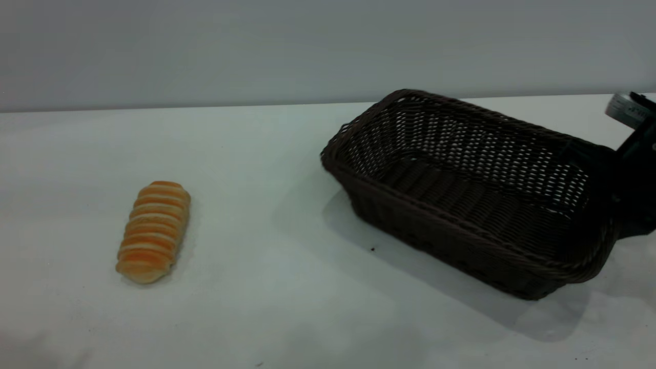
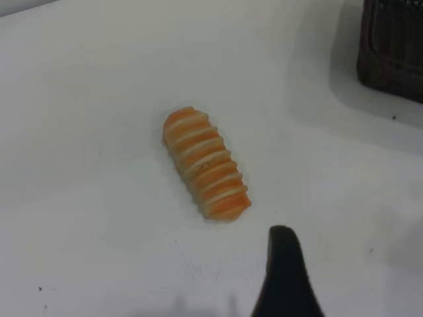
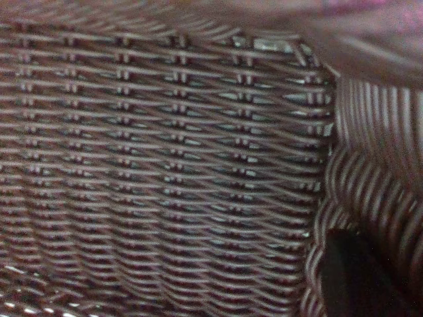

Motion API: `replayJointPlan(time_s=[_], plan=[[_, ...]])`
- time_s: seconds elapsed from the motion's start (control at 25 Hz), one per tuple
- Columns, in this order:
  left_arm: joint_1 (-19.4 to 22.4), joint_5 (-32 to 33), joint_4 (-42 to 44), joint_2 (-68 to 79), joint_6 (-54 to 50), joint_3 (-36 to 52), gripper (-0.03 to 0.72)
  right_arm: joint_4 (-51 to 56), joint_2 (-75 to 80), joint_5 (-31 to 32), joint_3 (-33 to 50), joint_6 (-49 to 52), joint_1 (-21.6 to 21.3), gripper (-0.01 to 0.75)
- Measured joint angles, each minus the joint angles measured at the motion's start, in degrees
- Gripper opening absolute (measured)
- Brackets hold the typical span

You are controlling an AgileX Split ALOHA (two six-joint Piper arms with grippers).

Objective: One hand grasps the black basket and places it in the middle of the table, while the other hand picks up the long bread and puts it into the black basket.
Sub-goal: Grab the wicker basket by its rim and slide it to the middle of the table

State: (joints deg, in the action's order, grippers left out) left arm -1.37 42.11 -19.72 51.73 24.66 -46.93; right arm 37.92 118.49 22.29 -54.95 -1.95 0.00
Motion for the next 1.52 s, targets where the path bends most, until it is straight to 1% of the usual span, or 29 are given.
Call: replayJointPlan(time_s=[0.16, 0.28, 0.44, 0.52, 0.6, 0.72, 0.8, 1.12, 1.32, 1.44, 1.52], plan=[[0.0, 0.0, 0.0, 0.0, 0.0, 0.0, 0.549, -2.8, 0.0, 8.2, -6.3, -6.1, 1.2, 0.094], [0.0, 0.0, 0.0, 0.0, 0.0, 0.0, 0.549, -6.1, 0.7, 14.9, -13.5, -9.1, 4.1, 0.094], [0.0, 0.1, 0.0, 0.0, 0.0, 0.0, 0.549, -9.2, 4.6, 23.6, -26.3, -10.0, 9.0, 0.094], [0.0, 0.1, 0.0, 0.0, 0.0, 0.0, 0.549, -10.1, 7.8, 27.2, -31.7, -10.2, 11.2, 0.094], [0.0, 0.1, 0.0, 0.0, 0.0, 0.3, 0.549, -10.6, 11.3, 29.6, -36.1, -10.2, 12.3, 0.094], [0.0, 0.1, 0.0, 0.0, 0.0, 0.8, 0.549, -11.0, 15.7, 30.4, -40.3, -10.2, 12.8, 0.094], [0.0, 0.1, 0.0, 0.0, 0.0, 0.8, 0.549, -11.5, 17.2, 29.8, -41.3, -10.1, 12.7, 0.094], [0.0, -0.1, 0.0, 1.3, 0.0, 0.8, 0.549, -10.5, 18.7, 26.4, -41.4, -7.6, 12.6, 0.094], [0.0, -0.9, -0.1, 5.2, 0.0, 0.8, 0.549, -10.7, 18.7, 24.6, -41.4, -3.5, 12.6, 0.094], [0.0, -1.4, -0.7, 7.5, 0.0, 0.8, 0.549, -11.7, 18.7, 24.6, -41.5, -3.8, 12.6, 0.094], [0.0, -2.6, -0.8, 8.7, 0.0, 0.8, 0.549, -12.4, 18.7, 24.7, -41.7, -4.0, 12.6, 0.108]])
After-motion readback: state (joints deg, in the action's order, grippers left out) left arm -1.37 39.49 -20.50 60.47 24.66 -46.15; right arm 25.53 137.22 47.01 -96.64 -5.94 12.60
